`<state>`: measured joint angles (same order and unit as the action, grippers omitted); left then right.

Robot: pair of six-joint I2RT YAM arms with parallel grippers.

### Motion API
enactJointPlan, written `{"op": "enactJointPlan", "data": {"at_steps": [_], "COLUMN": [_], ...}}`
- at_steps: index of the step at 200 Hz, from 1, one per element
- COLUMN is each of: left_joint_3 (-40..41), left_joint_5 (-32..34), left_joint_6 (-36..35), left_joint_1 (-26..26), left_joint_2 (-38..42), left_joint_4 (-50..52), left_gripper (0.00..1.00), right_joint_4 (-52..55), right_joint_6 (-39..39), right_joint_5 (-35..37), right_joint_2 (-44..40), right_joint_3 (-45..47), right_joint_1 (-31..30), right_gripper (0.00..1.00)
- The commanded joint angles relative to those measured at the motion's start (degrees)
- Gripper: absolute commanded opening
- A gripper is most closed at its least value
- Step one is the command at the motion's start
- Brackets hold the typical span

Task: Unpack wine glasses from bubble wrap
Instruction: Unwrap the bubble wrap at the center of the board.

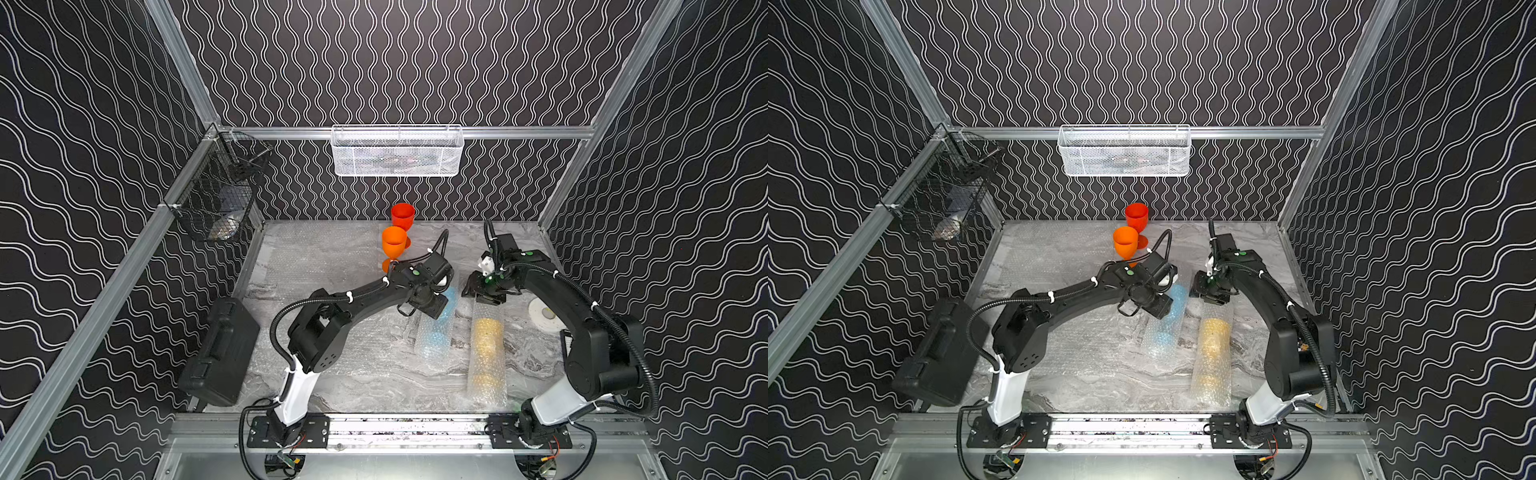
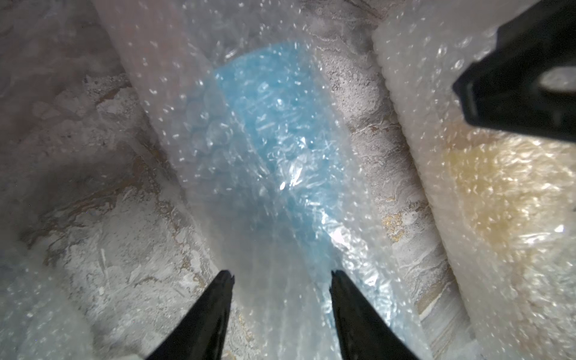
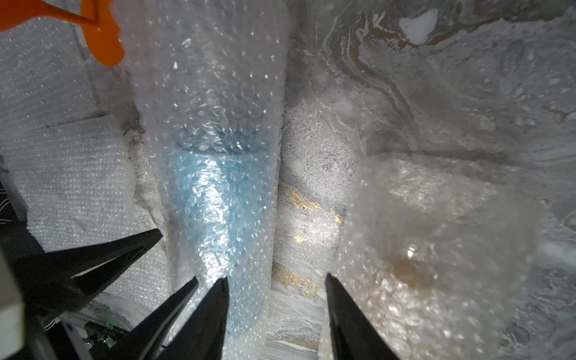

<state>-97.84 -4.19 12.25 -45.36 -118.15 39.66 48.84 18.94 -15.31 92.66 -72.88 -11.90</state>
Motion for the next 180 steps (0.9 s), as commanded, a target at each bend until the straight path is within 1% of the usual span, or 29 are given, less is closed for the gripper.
{"op": "enactJointPlan", "data": {"at_steps": [1,6,20,26,42,54,64,77,89,102,121,143,180], "left_joint_3": [0.08,0.11,-0.2,-0.33,-0.67,-0.94,-0.67,-0.42,-0.25,-0.04,0.58,1.02,2.0], "left_joint_5": [2.43,2.49,2.47,2.43,2.69,2.78,2.73,3.28,3.66,3.83,4.23,4.54,3.85], "left_joint_6": [0.4,0.51,0.45,0.41,0.16,0.05,0.14,0.4,0.32,0.16,0.1,0.05,0.4], "left_joint_1": [-0.09,-0.09,-0.13,-0.12,-0.13,-0.13,-0.11,-0.16,-0.16,-0.13,-0.09,-0.1,-0.12], "left_joint_2": [-0.24,-0.24,-0.11,-0.06,-0.28,-0.31,-0.28,-0.09,0.02,0.35,1.05,2.08,3.97], "left_joint_4": [1.4,1.39,1.34,1.3,1.38,1.56,1.32,1.19,1.17,0.95,0.54,-0.1,-1.46], "left_gripper": [0.51,0.5,0.49,0.45,0.44,0.37,0.35,0.24,0.22,0.16,0.14,0.08,0.06], "right_joint_4": [-1.38,-1.46,-1.47,-1.57,-1.51,-1.42,-1.47,-1.53,-1.55,-1.64,-1.82,-2.07,-3.57], "right_joint_6": [-0.39,-0.39,-0.48,-0.52,-0.7,-0.7,-0.77,-0.78,-0.75,-0.75,-0.66,-0.68,-0.33], "right_joint_5": [-0.93,-0.95,-1.17,-1.13,-1.19,-1.08,-1.05,-1.12,-1.22,-1.48,-1.64,-2.34,-5.23], "right_joint_2": [0.27,0.32,0.36,0.39,0.28,0.24,0.07,-0.02,-0.03,0.05,0.19,0.17,0.47], "right_joint_3": [-0.24,-0.24,-0.16,-0.11,0.05,0.11,0.2,0.18,0.28,0.24,0.28,0.28,0.16], "right_joint_1": [-0.01,-0.05,-0.05,-0.05,-0.04,-0.05,-0.05,-0.05,-0.05,-0.05,-0.05,-0.04,-0.76], "right_gripper": [0.52,0.52,0.52,0.52,0.52,0.52,0.52,0.52,0.52,0.53,0.53,0.53,0.53]}}
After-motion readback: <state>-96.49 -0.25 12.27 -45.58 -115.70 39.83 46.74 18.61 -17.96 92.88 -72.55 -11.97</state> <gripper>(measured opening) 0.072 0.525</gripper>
